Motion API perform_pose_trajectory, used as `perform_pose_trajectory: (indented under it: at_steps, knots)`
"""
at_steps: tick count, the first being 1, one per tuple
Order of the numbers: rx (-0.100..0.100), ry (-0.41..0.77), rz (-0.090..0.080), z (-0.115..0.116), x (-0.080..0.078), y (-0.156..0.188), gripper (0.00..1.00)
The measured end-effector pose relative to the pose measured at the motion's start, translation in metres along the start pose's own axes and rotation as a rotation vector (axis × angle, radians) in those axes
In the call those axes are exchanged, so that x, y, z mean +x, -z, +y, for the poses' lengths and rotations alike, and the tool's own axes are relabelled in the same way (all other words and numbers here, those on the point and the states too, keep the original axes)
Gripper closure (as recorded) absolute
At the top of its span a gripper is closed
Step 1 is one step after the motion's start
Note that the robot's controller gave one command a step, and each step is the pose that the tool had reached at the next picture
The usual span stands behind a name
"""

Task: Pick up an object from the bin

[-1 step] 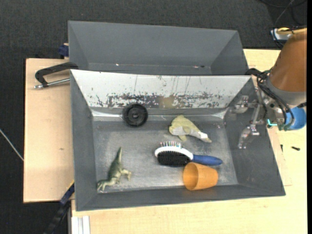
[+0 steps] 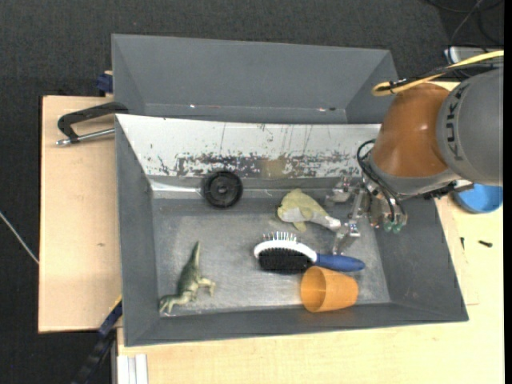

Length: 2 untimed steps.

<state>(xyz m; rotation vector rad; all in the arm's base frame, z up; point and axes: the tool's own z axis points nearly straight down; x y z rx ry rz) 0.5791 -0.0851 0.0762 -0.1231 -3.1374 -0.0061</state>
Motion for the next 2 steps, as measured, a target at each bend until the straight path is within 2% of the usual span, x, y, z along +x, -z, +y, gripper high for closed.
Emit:
perform_pose_trajectory:
  at_steps: [1,2]
  knots:
    - [0.003,-0.003,-0.004,-0.003,-0.001,0.003,1.00]
    - [0.005,0.021,-0.018,-0.009,-0.004,0.196,1.00]
